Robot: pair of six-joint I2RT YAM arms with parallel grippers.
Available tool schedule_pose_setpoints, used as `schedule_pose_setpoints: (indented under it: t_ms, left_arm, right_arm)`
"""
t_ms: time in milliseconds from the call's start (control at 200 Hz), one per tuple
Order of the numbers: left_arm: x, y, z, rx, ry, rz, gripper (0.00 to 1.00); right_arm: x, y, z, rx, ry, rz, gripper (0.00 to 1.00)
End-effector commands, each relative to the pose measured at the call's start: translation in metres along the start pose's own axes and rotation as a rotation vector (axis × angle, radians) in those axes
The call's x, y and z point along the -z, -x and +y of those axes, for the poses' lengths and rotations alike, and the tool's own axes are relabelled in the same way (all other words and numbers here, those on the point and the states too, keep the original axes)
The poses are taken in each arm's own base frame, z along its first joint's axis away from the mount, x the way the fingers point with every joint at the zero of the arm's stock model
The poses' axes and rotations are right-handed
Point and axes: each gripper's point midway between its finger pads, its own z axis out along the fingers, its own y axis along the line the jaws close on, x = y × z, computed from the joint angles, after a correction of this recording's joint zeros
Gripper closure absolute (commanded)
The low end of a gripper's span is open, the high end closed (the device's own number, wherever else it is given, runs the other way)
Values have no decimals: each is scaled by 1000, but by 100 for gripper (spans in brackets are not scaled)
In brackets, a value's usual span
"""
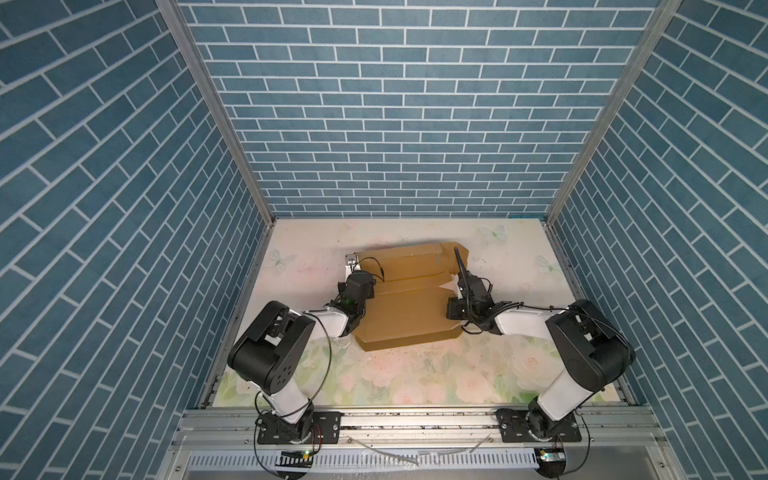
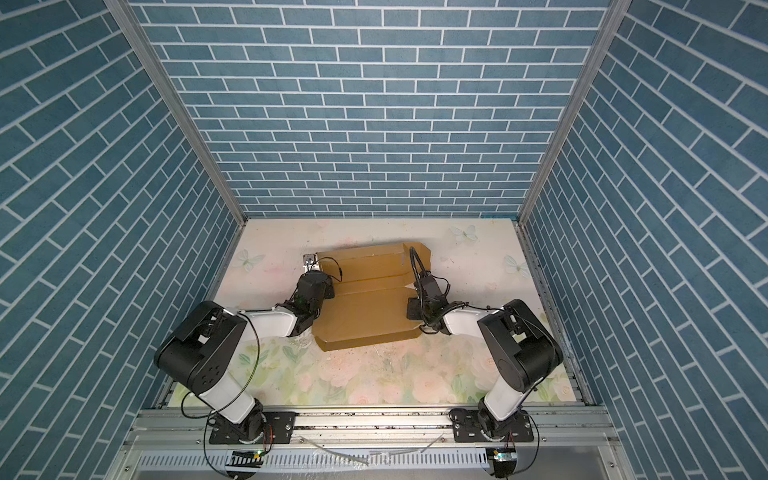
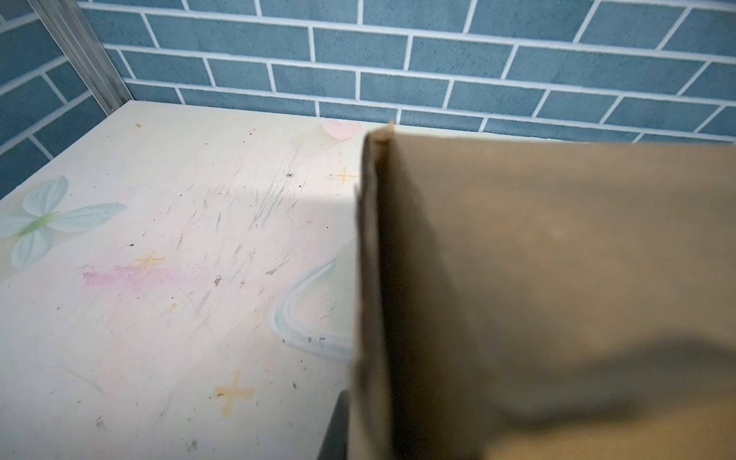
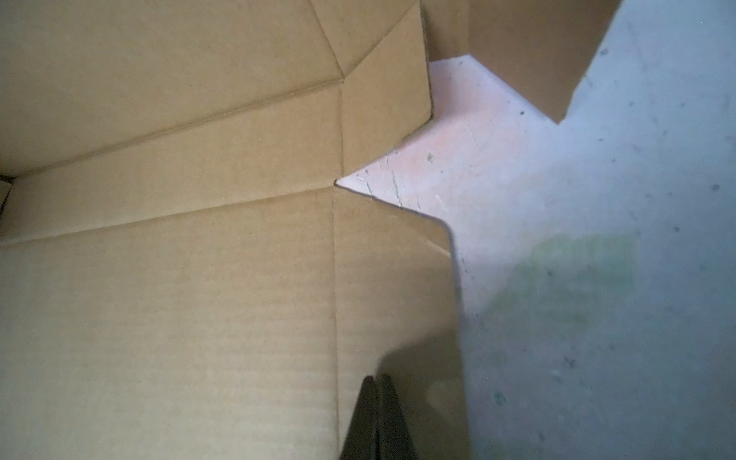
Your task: Fold the paper box
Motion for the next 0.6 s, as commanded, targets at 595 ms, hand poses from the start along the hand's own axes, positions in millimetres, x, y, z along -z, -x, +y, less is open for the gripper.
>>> schedule_pose_setpoints:
  t_ms: [595]
  left_arm:
    - [5, -10, 2, -46, 0, 54, 100]
  right_arm:
    - [71, 144, -37, 90, -106, -162, 51]
